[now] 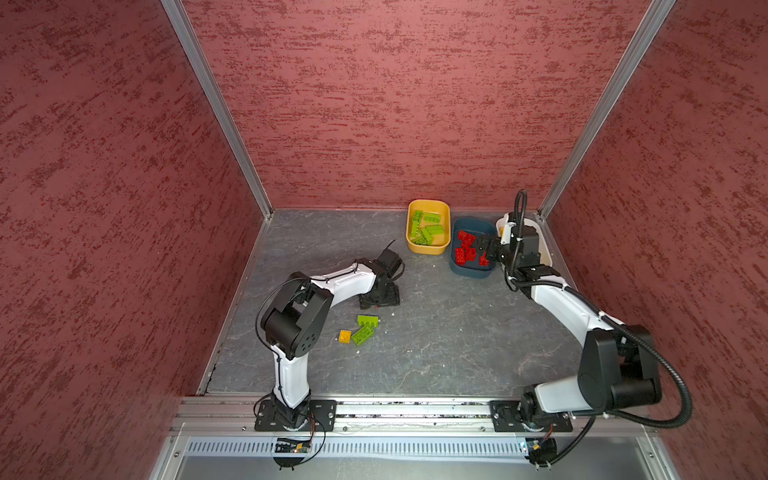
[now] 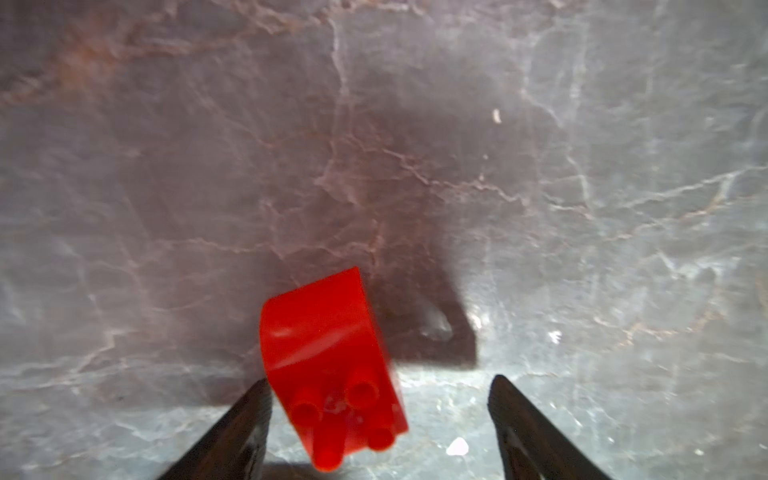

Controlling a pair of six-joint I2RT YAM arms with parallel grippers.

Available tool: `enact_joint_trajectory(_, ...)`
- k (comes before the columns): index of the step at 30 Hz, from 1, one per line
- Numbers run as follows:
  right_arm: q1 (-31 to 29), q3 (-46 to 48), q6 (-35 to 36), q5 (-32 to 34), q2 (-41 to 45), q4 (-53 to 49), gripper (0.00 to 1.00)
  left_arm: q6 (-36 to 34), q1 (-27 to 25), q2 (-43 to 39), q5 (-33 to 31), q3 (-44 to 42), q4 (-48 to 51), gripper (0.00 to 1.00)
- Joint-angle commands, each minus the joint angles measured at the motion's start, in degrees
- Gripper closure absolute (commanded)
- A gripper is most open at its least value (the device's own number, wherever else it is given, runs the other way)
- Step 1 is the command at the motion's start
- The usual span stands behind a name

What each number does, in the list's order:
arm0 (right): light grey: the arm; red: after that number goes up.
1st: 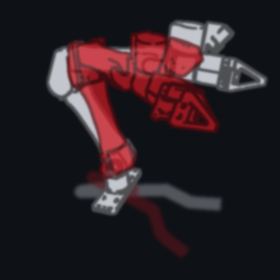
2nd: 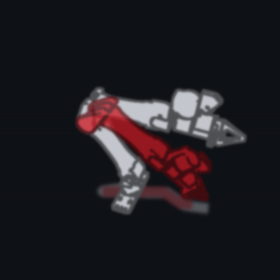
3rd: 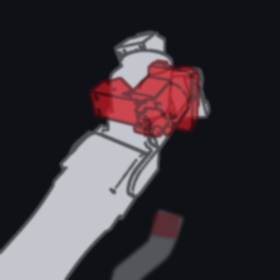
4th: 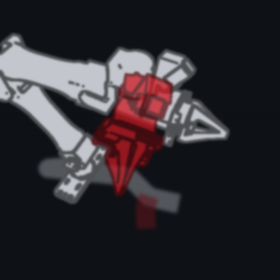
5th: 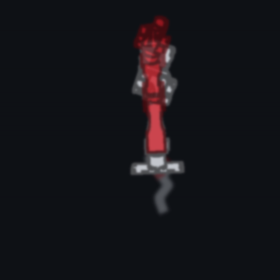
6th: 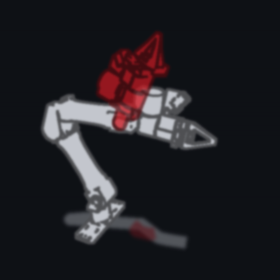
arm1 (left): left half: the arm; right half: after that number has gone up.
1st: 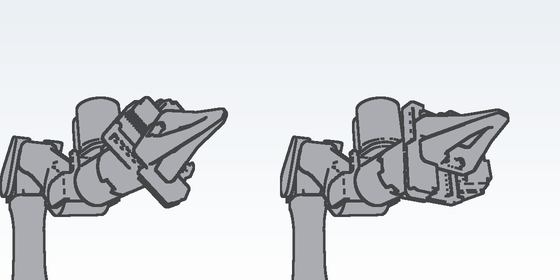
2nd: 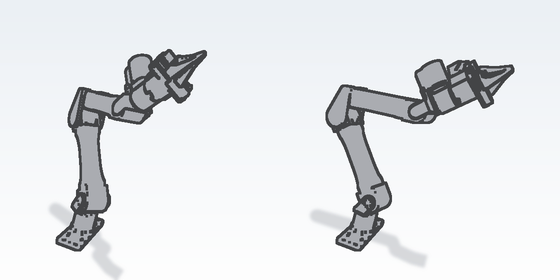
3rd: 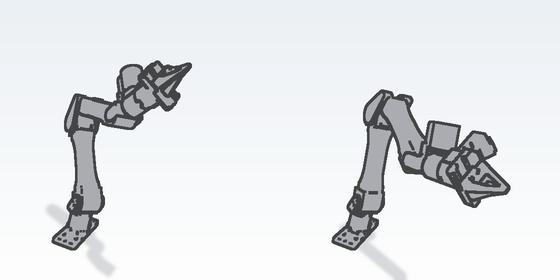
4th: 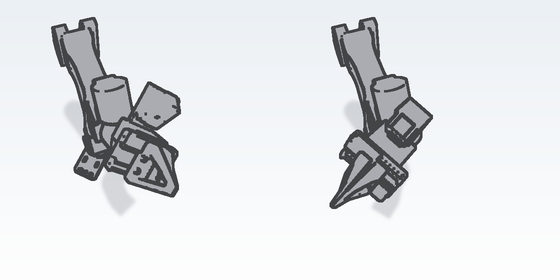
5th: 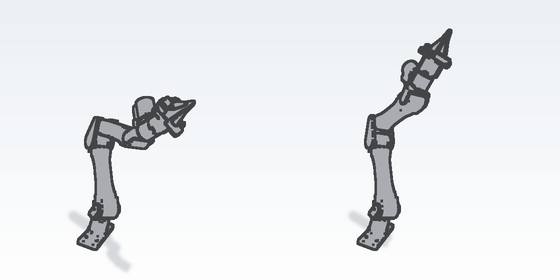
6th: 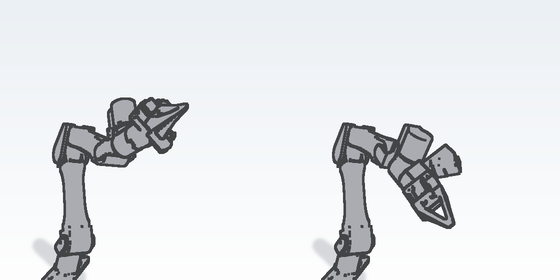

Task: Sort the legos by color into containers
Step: 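Lower the left gripper onto a red brick in the pile and grasp, then carry the red brick with the left gripper over the teal tub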

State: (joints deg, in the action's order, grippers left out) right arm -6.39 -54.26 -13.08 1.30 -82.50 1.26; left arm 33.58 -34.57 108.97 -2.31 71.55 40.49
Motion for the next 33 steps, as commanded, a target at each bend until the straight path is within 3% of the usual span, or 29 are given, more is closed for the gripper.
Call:
enact_joint_trajectory(1,0.0,0.3,-1.0,0.4,0.8,1.4,0.01,-1.7,-0.6,3.9,-1.9,1.2,1.5,0.25)
enact_joint_trajectory(5,0.0,0.1,-1.0,0.5,1.2,1.1,0.01,-1.8,-1.0,5.2,-1.7,2.6,2.4,0.39)
enact_joint_trajectory(19,0.0,1.1,-1.1,0.8,1.6,1.1,0.01,-2.5,-2.2,7.4,-3.0,6.1,3.6,0.65)
enact_joint_trajectory(26,0.0,1.5,-0.9,1.3,3.3,0.2,0.01,-5.3,-4.6,5.7,-1.9,11.8,4.0,0.7)
enact_joint_trajectory(33,0.0,4.7,-2.2,2.0,7.3,1.4,0.01,-9.6,-6.9,8.5,3.6,26.6,1.6,0.71)
